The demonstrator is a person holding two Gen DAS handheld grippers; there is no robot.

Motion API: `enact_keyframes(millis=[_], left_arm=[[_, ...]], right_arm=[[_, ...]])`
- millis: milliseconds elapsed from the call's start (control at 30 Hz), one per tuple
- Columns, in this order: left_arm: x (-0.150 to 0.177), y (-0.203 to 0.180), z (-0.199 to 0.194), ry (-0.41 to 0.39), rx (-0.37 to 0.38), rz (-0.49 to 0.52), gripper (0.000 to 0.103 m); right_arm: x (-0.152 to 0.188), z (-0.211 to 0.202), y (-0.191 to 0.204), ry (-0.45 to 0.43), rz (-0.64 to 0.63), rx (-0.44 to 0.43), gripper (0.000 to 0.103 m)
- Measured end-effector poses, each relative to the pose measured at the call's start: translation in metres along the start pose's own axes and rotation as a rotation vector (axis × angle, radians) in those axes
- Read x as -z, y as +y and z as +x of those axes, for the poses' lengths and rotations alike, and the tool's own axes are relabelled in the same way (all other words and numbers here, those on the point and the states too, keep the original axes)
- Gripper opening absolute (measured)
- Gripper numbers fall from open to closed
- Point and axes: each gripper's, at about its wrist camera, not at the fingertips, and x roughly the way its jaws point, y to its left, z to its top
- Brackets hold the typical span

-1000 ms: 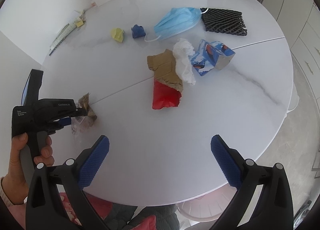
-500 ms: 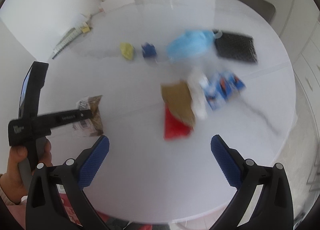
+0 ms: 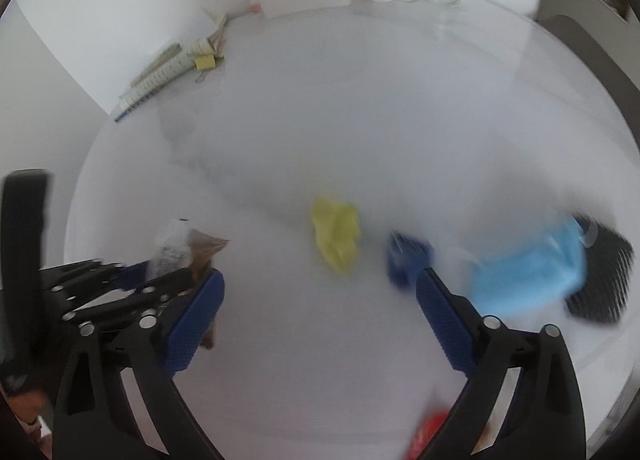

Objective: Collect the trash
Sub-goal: 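Grasp the clear snack bag with the left tool while the right tool grasps the yellow cloth, then carry bag and yellow cloth over the bin and open both tools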

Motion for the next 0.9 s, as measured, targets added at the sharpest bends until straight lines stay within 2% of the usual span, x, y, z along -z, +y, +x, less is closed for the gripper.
enact_keyframes(millis=[67, 167, 300, 433, 567, 700, 833, 900], left_arm=[[-0.010, 0.009, 0.011, 0.014, -0.023, -0.016, 0.025], [-0.022, 0.019, 0.022, 0.038, -0.008, -0.047, 0.025], [-0.031, 0.013, 0.037, 0.041, 0.003, -0.051, 0.025], [-0.029, 0.009, 0.035, 0.035, 0.013, -0.050, 0.025], [-0.012, 0.007, 0.021, 0.017, -0.001, -0.026, 0.025], [-0.002, 0.000, 0.006, -0.003, -0.001, 0.002, 0.025], [0.015, -0.026, -0.024, -0.028, 0.012, 0.062, 0.025], [0.032, -0.050, -0.042, -0.048, 0.031, 0.119, 0.025]], right_arm=[[-0.009, 0.018, 0.001, 0.026, -0.001, 0.033, 0.085], [-0.014, 0.043, -0.001, 0.070, 0.018, 0.038, 0.078], [-0.011, 0.064, -0.005, 0.119, 0.012, 0.101, 0.064], [-0.011, 0.063, -0.007, 0.103, 0.000, 0.128, 0.037], [-0.010, 0.053, -0.007, 0.078, 0.009, 0.096, 0.036], [-0.001, 0.025, -0.008, 0.025, 0.024, 0.069, 0.036], [0.023, -0.030, -0.017, -0.049, 0.064, 0.064, 0.036], [0.051, -0.065, -0.027, -0.089, 0.096, 0.073, 0.036]])
